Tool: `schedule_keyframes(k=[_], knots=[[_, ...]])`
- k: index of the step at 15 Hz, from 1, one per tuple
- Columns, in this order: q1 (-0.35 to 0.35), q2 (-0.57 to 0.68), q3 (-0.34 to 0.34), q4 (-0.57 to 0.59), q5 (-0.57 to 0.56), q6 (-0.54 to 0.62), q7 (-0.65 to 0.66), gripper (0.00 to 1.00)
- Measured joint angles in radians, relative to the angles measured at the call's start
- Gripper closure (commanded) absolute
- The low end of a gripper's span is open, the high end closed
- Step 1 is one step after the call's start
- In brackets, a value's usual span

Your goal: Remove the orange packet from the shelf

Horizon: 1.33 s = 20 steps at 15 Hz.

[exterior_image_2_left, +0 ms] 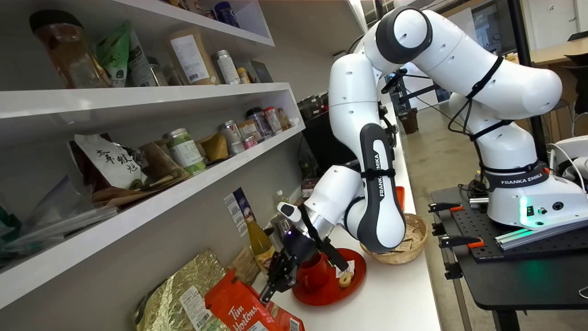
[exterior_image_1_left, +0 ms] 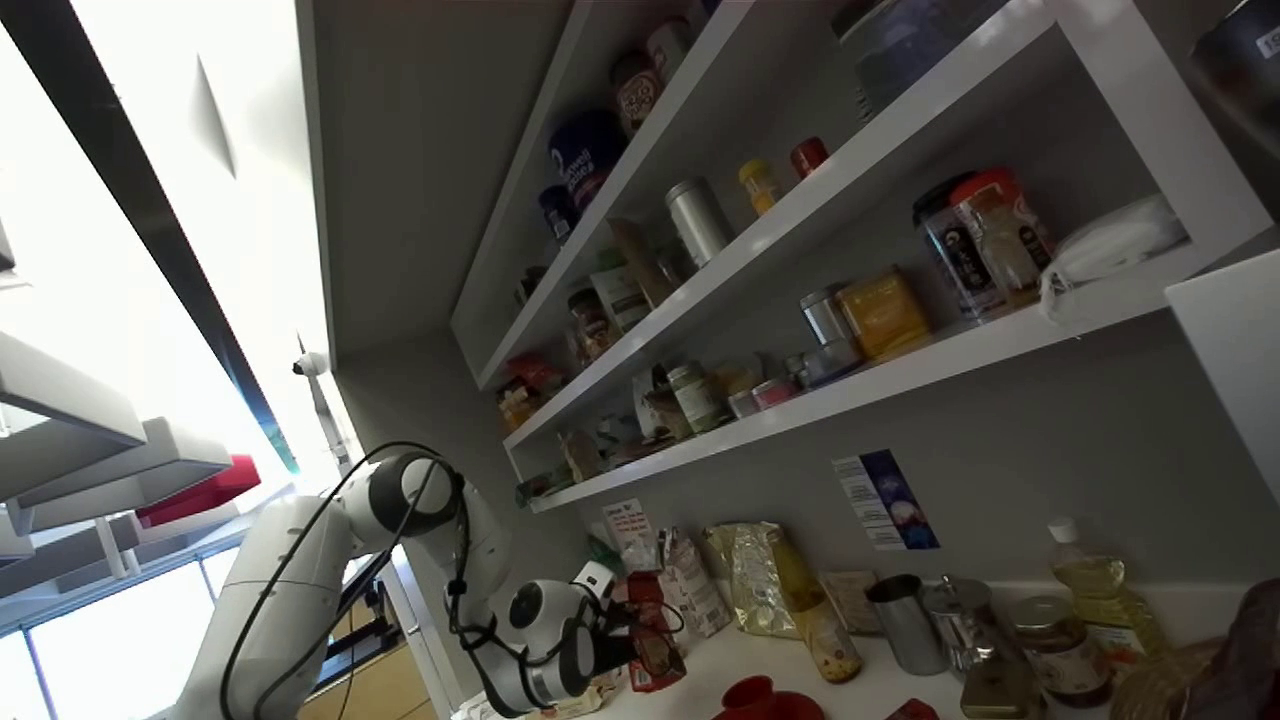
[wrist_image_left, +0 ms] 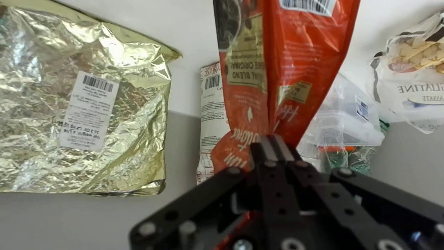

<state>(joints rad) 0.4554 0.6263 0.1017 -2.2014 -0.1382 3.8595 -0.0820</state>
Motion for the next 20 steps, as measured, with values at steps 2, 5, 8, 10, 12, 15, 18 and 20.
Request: schedule_keyframes(k=[2,5,8,10,12,15,18,20], knots=[[-0.006,0.026,0.002,-0.001,0.0,0.036,-0.018,0.97],[-0.014,0.059,0.005,-0.006,-0.001,0.069,-0.043,0.97],[-0.026,0.076,0.017,-0.015,-0.004,0.078,-0.056,0.97],[-0.031,0.084,0.023,-0.02,-0.008,0.084,-0.063,0.97],[-0.035,0.088,0.026,-0.026,-0.008,0.093,-0.07,0.97],[-0.037,0.09,0.027,-0.033,-0.008,0.096,-0.076,0.72],[-0.041,0.091,0.027,-0.05,-0.009,0.092,-0.095,0.53],[-0.044,0.086,0.027,-0.07,-0.009,0.076,-0.105,0.38]])
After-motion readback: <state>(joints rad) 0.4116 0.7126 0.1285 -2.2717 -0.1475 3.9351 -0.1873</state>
